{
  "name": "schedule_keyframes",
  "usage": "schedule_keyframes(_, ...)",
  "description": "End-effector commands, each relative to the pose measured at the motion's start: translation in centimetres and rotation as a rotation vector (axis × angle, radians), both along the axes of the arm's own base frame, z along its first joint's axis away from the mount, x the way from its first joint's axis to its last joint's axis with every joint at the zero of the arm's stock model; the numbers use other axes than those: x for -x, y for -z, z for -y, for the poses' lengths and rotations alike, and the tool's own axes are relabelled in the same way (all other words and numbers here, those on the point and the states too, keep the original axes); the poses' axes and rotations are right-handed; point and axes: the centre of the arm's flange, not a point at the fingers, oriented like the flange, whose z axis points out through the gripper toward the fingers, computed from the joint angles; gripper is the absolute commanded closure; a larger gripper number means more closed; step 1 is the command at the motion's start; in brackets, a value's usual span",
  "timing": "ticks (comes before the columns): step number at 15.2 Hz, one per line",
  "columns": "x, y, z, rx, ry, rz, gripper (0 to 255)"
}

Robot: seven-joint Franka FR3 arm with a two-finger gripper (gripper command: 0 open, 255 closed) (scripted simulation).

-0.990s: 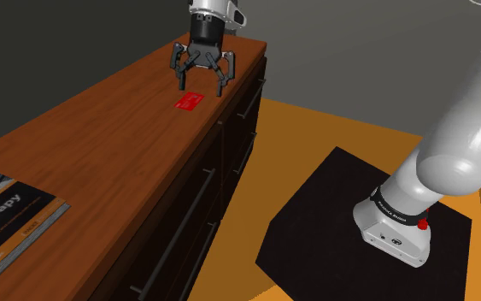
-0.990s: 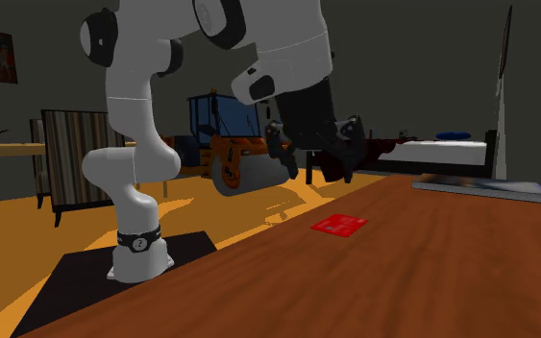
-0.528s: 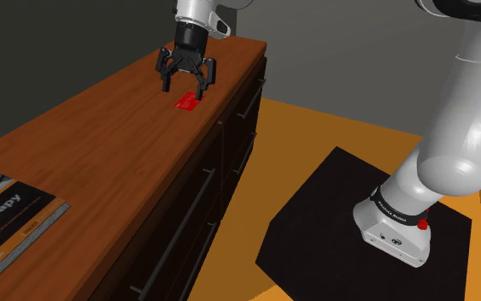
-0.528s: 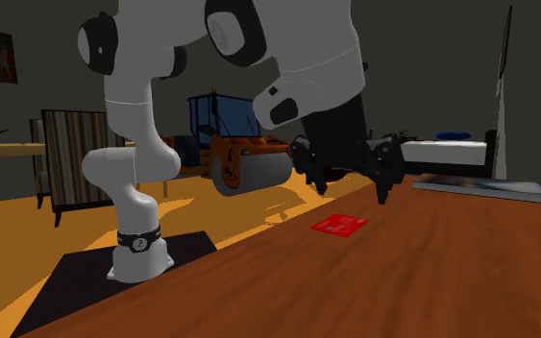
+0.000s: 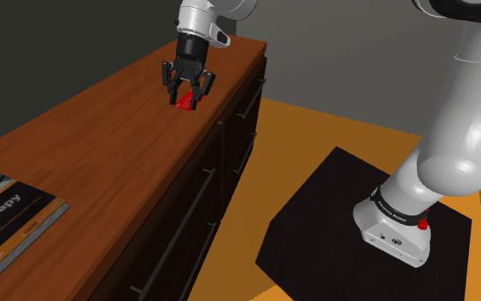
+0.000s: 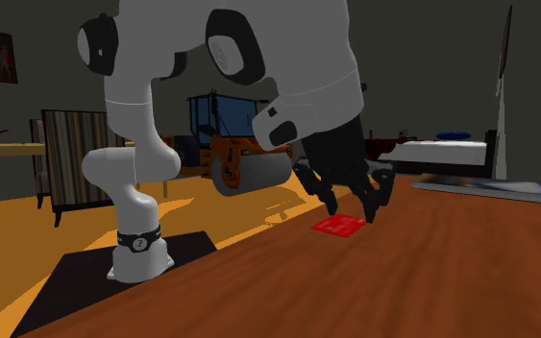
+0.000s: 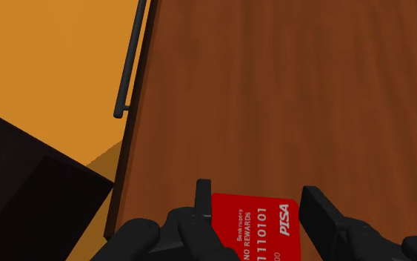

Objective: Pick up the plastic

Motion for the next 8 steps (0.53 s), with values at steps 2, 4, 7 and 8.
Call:
schedule_keyframes(2, 0.13, 0.59, -0.11, 0.001, 0.000, -0.005, 255)
schedule_keyframes(4, 0.04, 0.63, -0.05, 0.001, 0.000, -0.005, 255)
schedule_keyframes(7, 0.06, 0.74, -0.07, 0.001, 0.000, -0.005, 255)
schedule_keyframes(8, 0.03, 0.67, -0.10, 0.001, 0.000, -0.005, 255)
